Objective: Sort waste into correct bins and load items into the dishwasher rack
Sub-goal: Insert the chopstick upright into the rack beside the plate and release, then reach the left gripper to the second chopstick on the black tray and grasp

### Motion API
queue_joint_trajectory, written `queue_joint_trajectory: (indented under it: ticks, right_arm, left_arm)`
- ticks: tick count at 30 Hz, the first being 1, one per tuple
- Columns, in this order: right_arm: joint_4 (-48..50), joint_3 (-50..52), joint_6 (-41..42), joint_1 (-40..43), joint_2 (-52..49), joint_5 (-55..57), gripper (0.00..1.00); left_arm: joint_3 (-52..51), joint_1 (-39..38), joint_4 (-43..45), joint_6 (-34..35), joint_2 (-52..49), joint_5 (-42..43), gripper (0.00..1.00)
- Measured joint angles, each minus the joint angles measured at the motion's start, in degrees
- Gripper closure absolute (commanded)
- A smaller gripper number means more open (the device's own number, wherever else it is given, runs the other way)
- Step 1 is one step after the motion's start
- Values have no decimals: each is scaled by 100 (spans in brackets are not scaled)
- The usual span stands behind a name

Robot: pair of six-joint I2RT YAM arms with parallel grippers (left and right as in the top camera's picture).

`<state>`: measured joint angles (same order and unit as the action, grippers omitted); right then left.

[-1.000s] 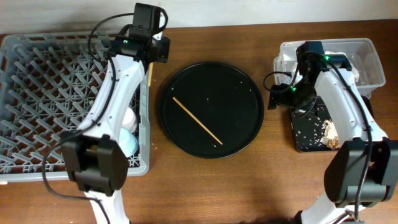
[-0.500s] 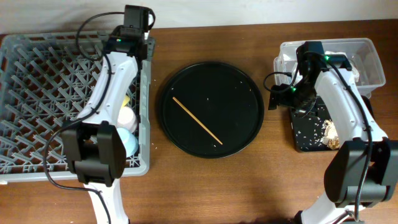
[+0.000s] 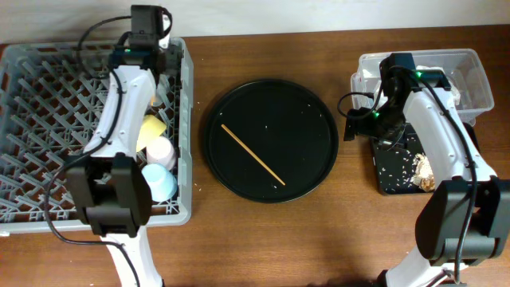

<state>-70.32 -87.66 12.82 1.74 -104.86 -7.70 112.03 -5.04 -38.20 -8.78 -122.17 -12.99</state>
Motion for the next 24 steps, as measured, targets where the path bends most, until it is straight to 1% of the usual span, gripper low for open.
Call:
queue_joint_trajectory:
  ticks: [5, 10, 12, 13, 14, 15, 16, 17, 19, 24]
  right_arm:
    - [-2, 0, 0, 0, 0, 0, 8]
    - [-39, 0, -2, 0, 0, 2, 8]
    - [-70, 0, 0, 0, 0, 44, 8]
    - [-83, 0, 0, 0, 0, 63, 8]
    - [-101, 0, 0, 0, 0, 87, 8]
    - [-111, 0, 0, 0, 0, 107, 8]
    - [-118, 0, 0, 0, 0, 114, 8]
    - [-122, 0, 0, 0, 0, 125, 8]
    - [-122, 0, 0, 0, 0, 129, 8]
    - [-122, 0, -2, 0, 0, 129, 8]
  left_arm:
    - [0, -260, 15, 20, 0, 81, 100]
    - [0, -345, -149, 426, 0, 85, 98]
    - [0, -341, -160, 525, 0, 83, 90]
    - [0, -337, -166, 564, 0, 85, 80]
    - [0, -334, -168, 581, 0, 83, 60]
    - [0, -334, -173, 621, 0, 83, 50]
    - [0, -334, -190, 603, 0, 81, 44]
    - [0, -334, -219, 623, 0, 83, 43]
    - [0, -334, -251, 654, 0, 83, 38]
    - [0, -339, -188, 667, 0, 83, 37]
